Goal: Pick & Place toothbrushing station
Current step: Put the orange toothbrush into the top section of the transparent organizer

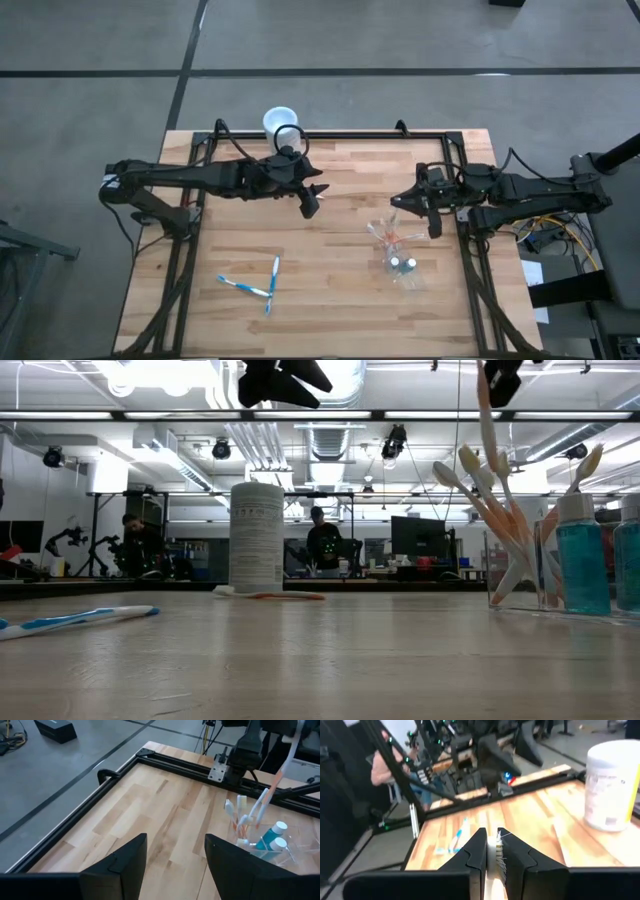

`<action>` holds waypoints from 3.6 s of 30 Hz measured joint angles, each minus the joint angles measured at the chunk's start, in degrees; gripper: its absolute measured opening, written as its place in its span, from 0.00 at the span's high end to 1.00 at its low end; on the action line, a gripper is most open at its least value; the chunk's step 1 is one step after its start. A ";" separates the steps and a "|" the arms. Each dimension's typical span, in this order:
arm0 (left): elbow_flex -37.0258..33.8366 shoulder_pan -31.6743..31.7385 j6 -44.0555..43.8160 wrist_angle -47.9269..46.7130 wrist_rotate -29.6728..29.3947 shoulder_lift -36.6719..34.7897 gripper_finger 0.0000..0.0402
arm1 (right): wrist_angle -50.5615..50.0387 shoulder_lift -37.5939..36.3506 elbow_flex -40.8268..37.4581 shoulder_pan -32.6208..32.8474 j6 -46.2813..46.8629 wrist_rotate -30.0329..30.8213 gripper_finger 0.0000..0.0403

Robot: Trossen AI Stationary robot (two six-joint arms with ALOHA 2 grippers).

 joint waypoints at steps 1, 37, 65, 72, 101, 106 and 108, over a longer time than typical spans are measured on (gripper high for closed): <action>0.00 0.00 0.00 0.01 0.00 0.00 0.49 | -0.99 -0.24 0.00 0.25 0.00 0.00 0.92; -0.02 0.00 -0.02 0.06 0.11 0.00 0.49 | -5.60 7.13 -6.80 6.77 -0.78 -1.78 0.92; -0.04 0.00 -0.04 0.04 0.09 0.00 0.49 | -6.09 7.08 -10.21 6.75 4.61 -1.97 0.92; -0.04 0.00 -0.04 0.04 0.09 0.00 0.49 | -6.00 7.07 -10.21 6.75 5.45 -1.85 0.89; -0.04 0.00 -0.24 0.06 0.11 0.00 0.49 | 3.54 3.29 -10.21 6.73 7.04 -4.96 0.61; -0.04 0.00 -0.15 0.04 0.11 0.00 0.49 | 6.76 2.55 -10.21 6.71 6.78 -3.85 0.64; -0.04 0.00 -0.15 0.06 0.11 0.00 0.49 | 9.47 2.54 -10.21 6.73 6.61 -2.38 0.65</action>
